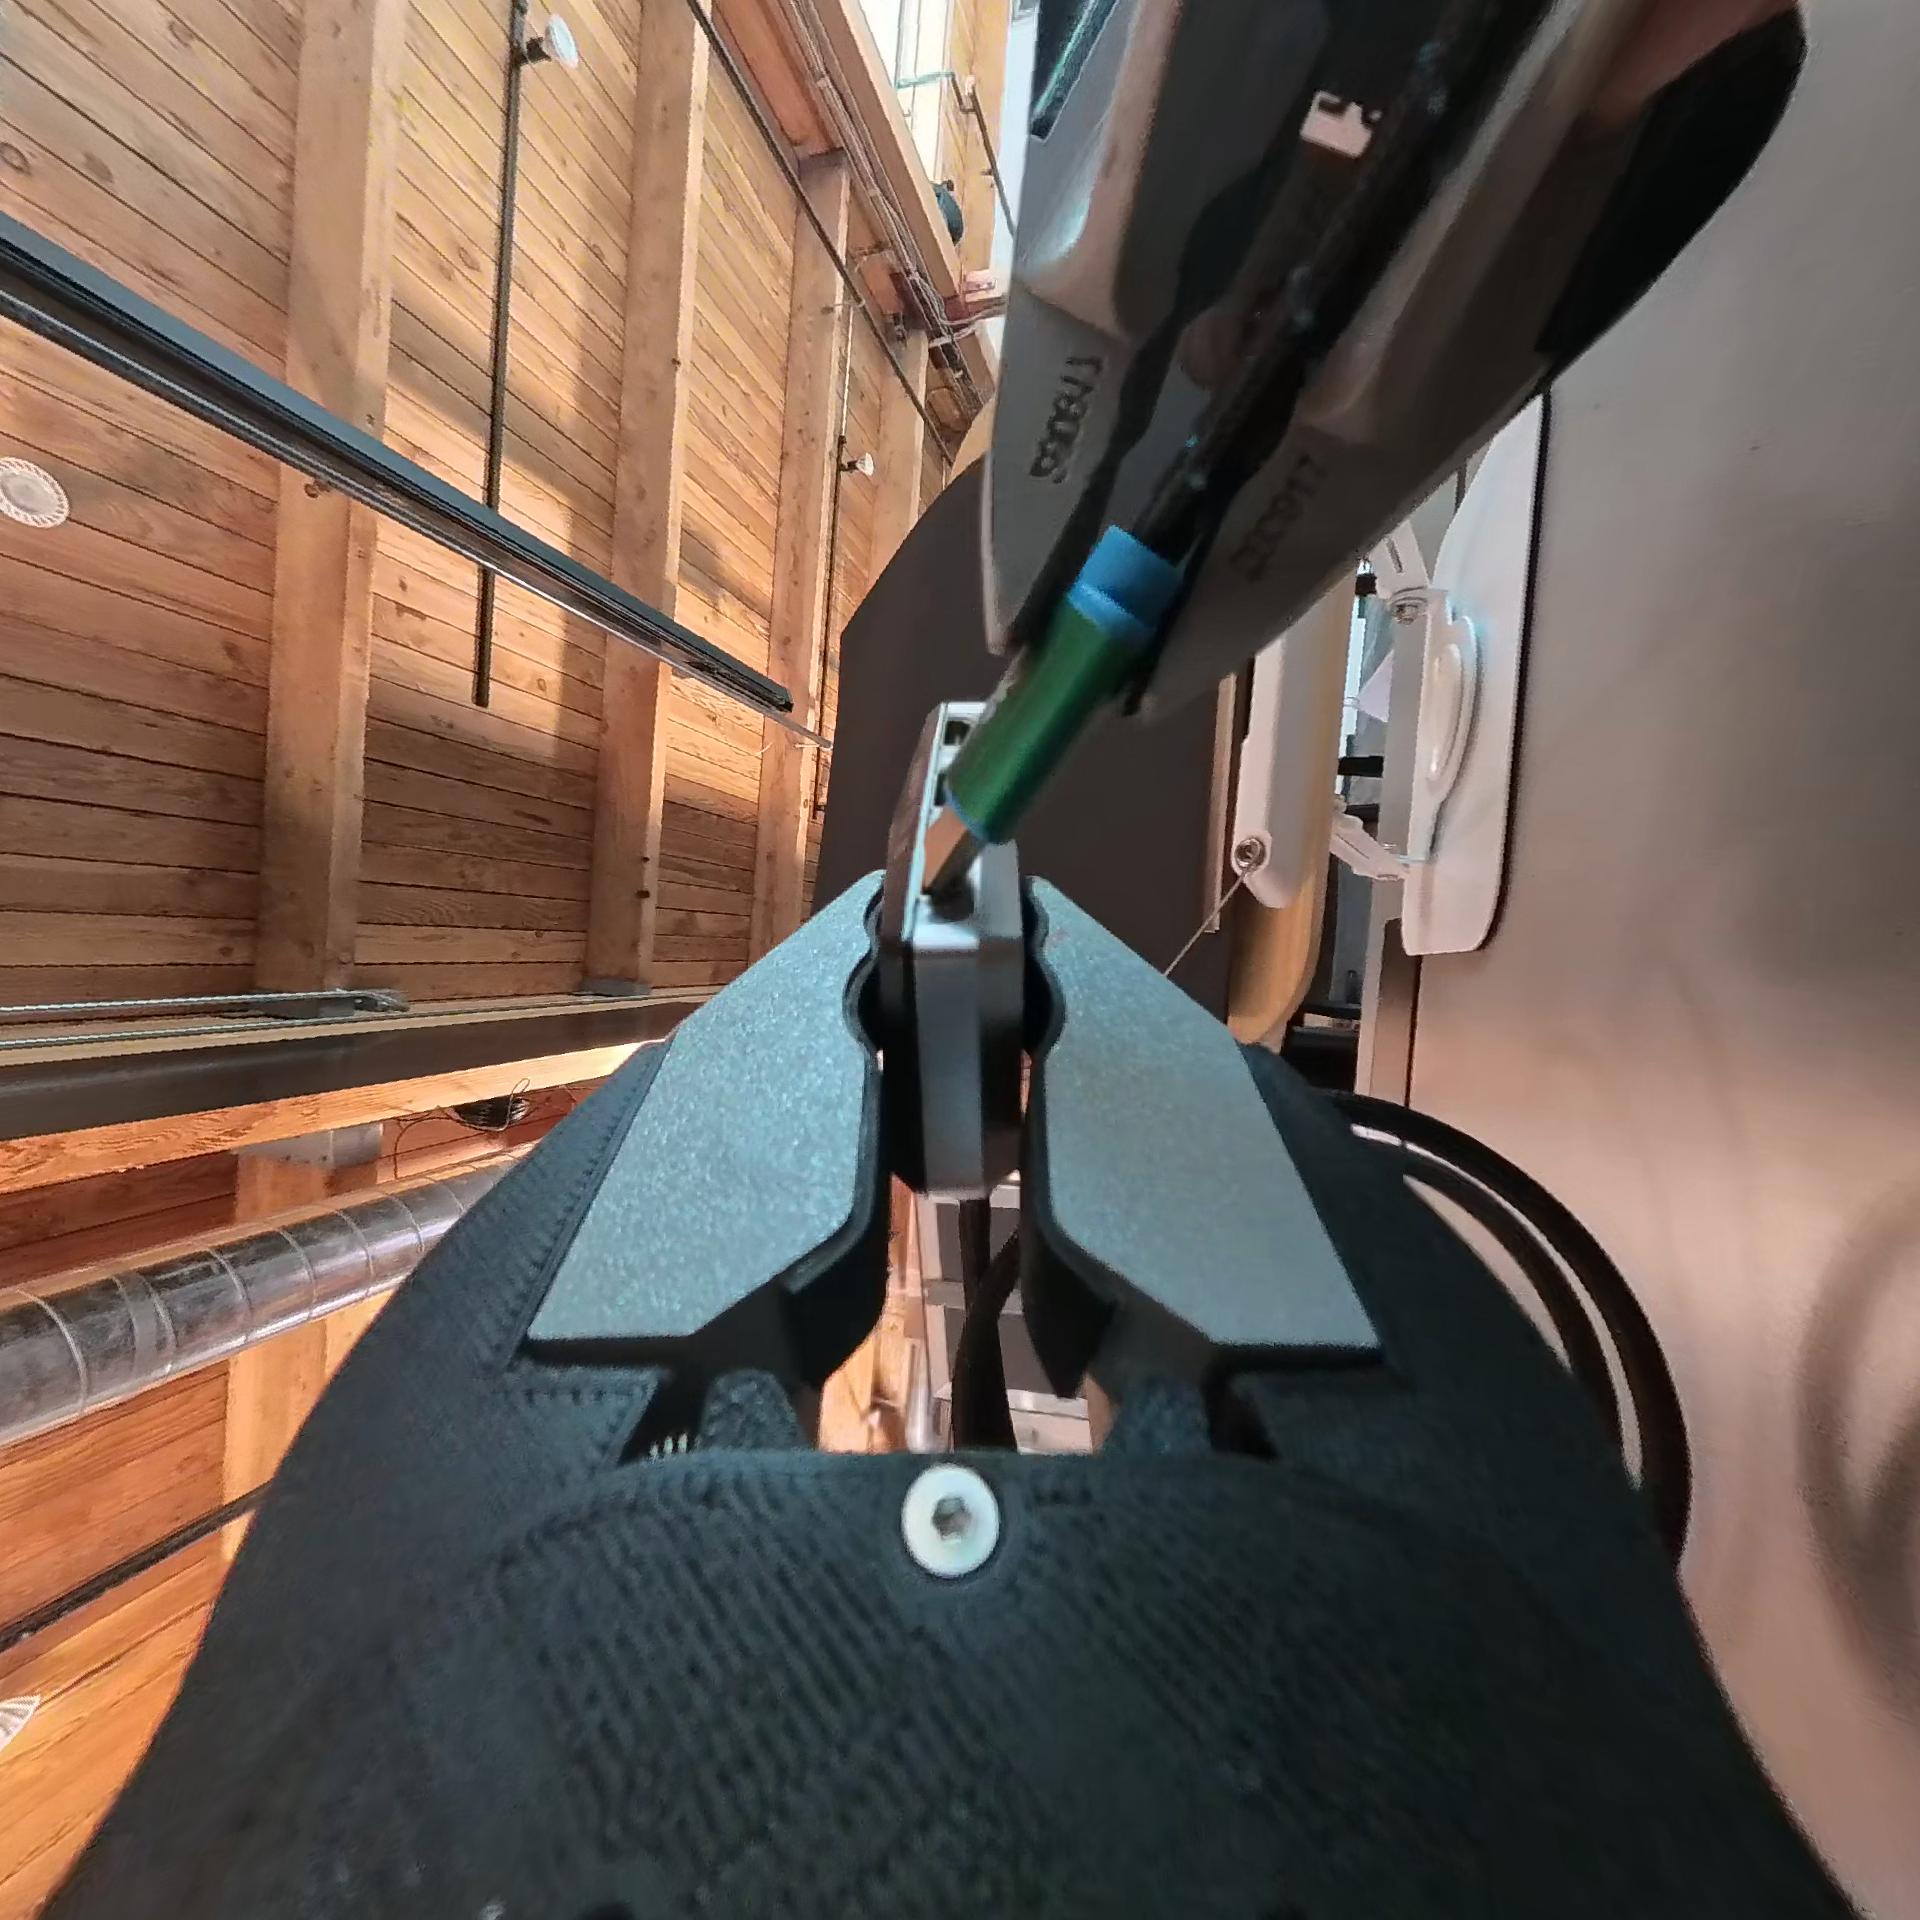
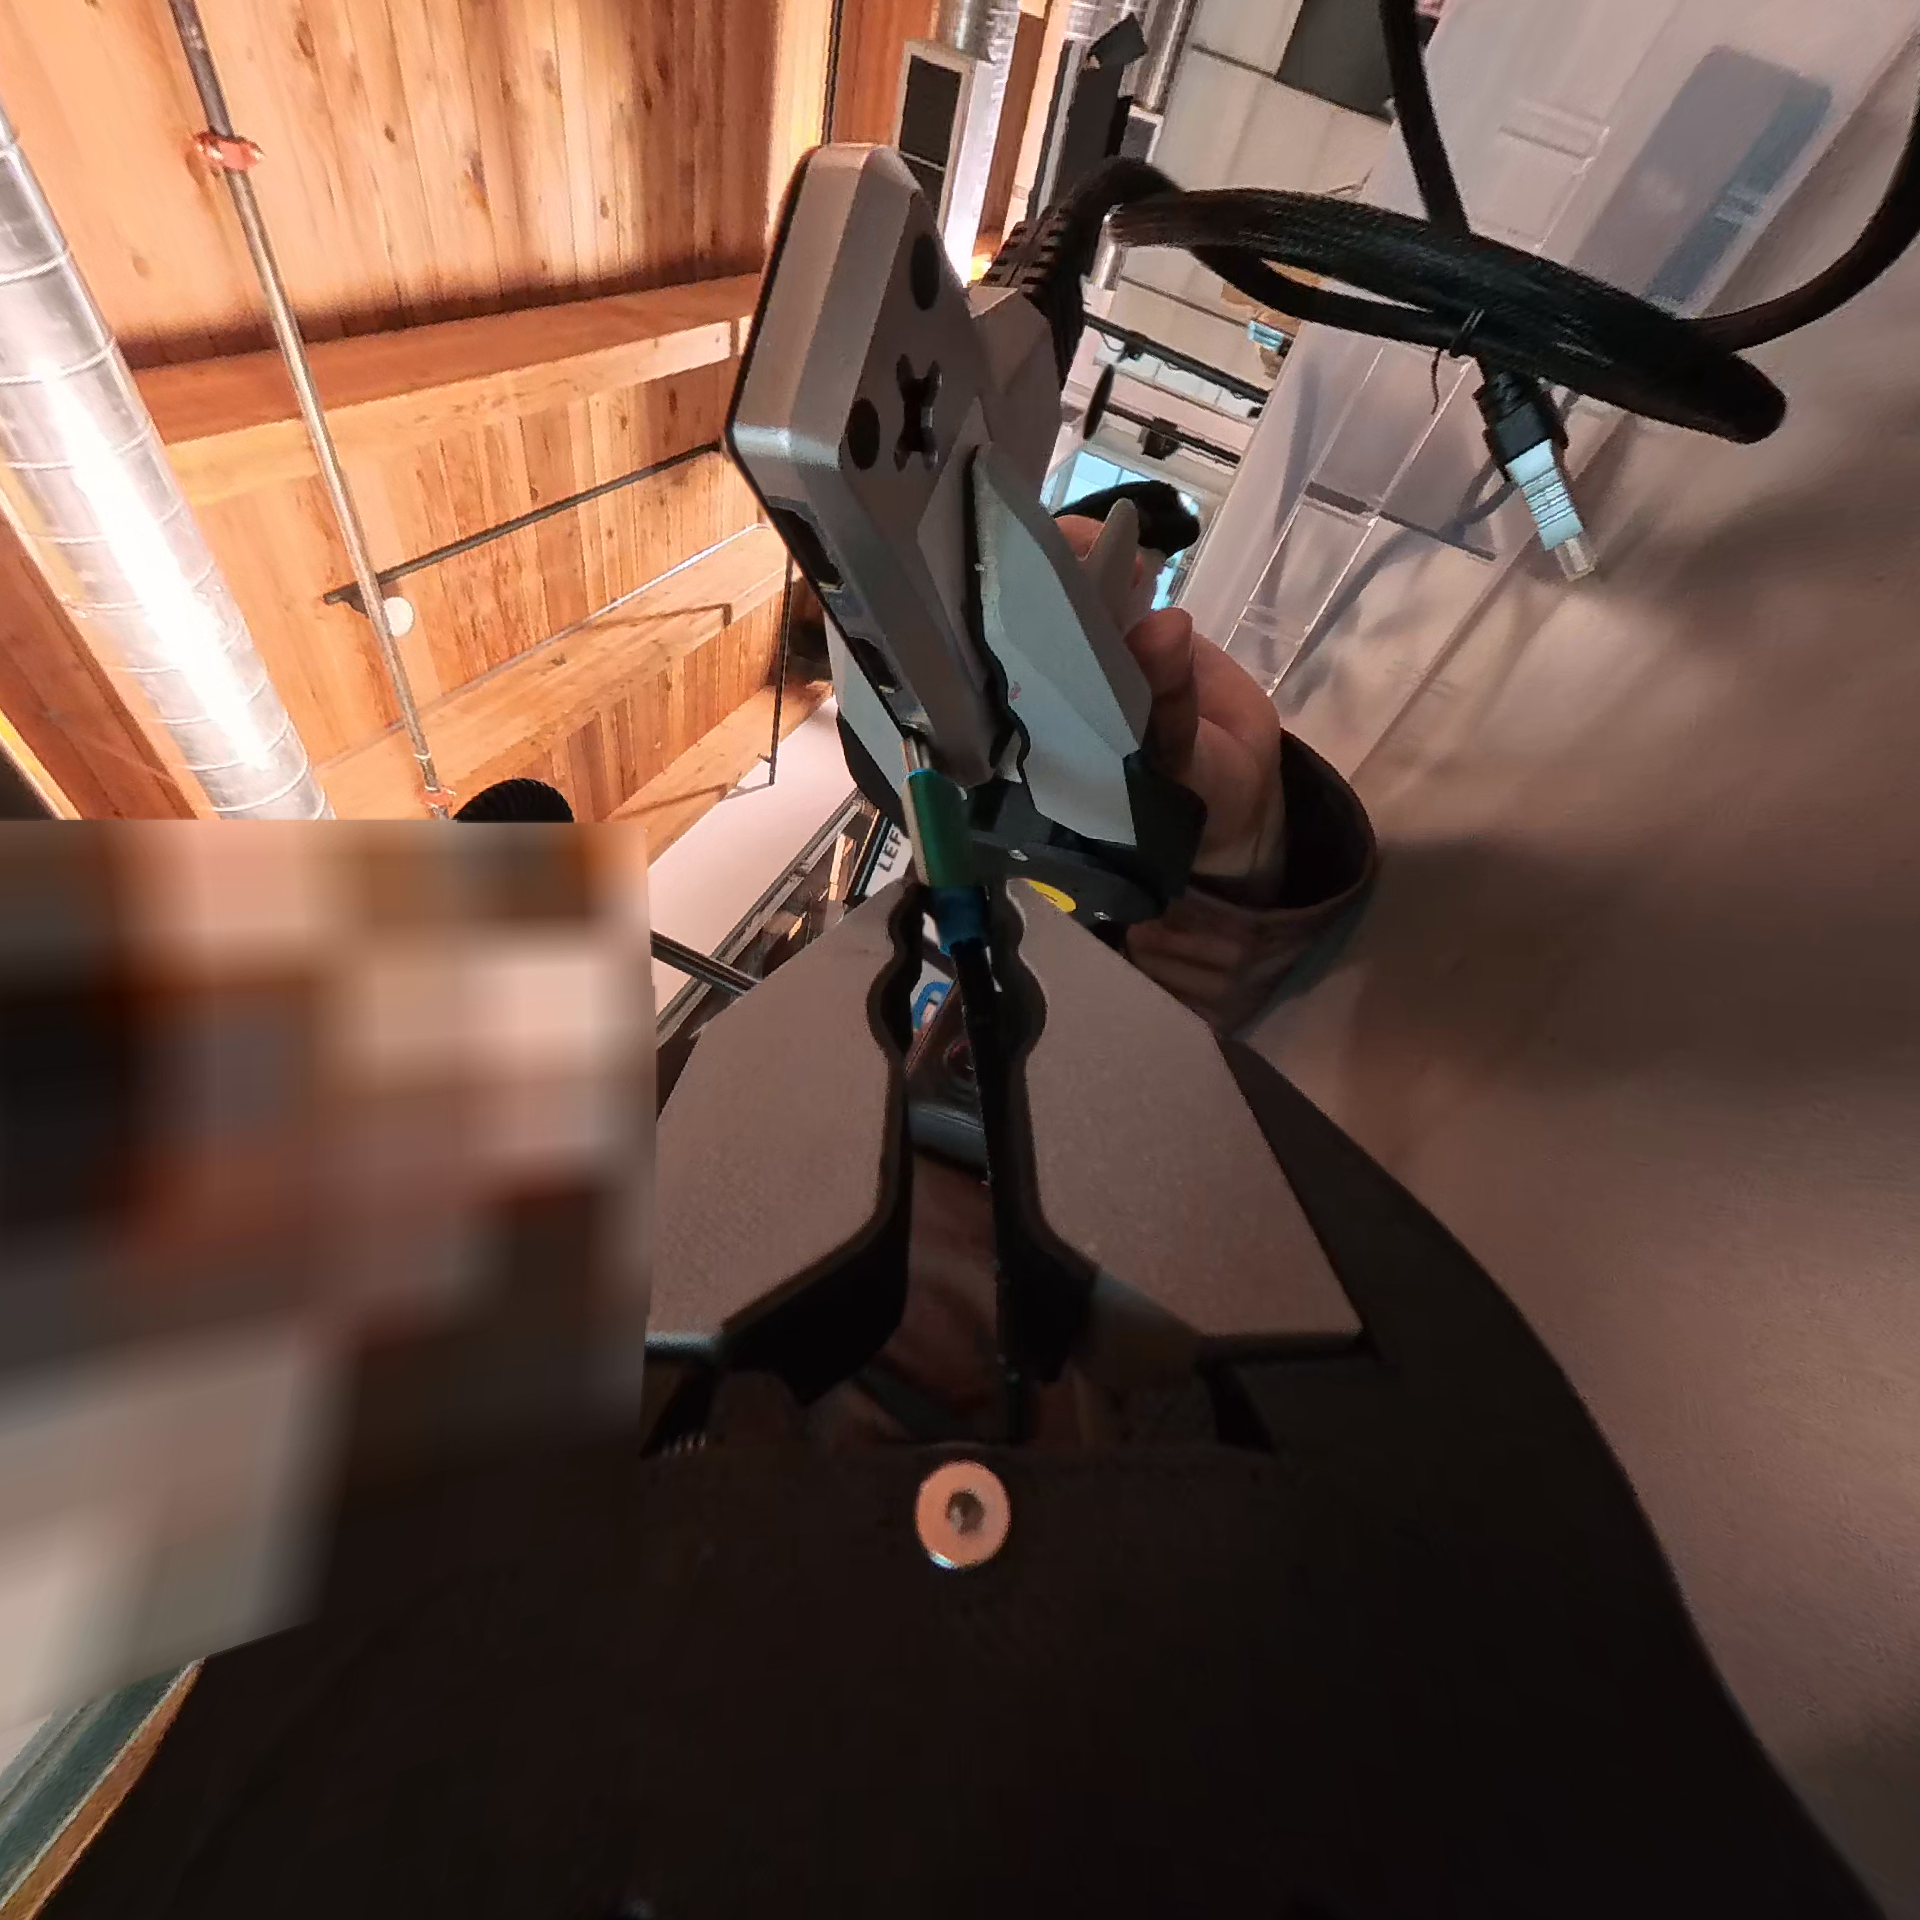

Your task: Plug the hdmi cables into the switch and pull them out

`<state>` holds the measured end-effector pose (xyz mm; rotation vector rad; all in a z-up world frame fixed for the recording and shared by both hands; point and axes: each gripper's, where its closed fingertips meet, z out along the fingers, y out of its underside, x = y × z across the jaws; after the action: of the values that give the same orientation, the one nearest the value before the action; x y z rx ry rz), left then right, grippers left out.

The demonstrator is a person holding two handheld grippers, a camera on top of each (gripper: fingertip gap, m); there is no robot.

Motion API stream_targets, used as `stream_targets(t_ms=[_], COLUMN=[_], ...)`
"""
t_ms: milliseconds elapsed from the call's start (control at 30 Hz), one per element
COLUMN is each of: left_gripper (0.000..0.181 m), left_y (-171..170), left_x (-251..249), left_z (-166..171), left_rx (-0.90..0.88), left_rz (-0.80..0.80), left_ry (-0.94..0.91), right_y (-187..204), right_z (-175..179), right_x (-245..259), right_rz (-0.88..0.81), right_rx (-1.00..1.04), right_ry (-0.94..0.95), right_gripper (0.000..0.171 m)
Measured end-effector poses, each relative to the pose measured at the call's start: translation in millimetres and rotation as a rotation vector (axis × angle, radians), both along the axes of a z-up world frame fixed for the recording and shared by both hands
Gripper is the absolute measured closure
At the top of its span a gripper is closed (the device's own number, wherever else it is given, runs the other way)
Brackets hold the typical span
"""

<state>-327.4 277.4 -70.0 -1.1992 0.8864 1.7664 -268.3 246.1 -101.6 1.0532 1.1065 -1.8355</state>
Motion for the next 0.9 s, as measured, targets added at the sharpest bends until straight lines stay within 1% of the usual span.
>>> stream_targets(t_ms=[33,300,400,633,900], left_gripper=[0.162,0.162,0.162,0.162,0.162], left_y=[0.1,1.1,1.2,2.6,2.6], left_x=[-0.2,2.3,3.1,0.8,-1.5], left_z=[-0.2,0.7,1.1,-0.9,-15.4], left_rx=[-0.002,-0.005,0.0,-0.018,-0.087], left_rz=[0.004,0.007,-0.001,0.038,0.063], left_ry=[0.005,0.05,0.038,0.081,0.144], right_y=[0.7,2.0,1.2,4.0,4.4], right_z=[-0.8,0.8,1.1,-3.3,-16.6], right_x=[-0.5,0.2,0.5,-2.2,-3.4], right_rz=[-0.003,0.0,0.002,-0.012,-0.02], right_rx=[0.001,-0.016,-0.019,-0.021,0.039], right_ry=[-0.004,-0.009,-0.008,-0.04,-0.104], right_gripper=[0.162,0.162,0.162,0.162,0.162])
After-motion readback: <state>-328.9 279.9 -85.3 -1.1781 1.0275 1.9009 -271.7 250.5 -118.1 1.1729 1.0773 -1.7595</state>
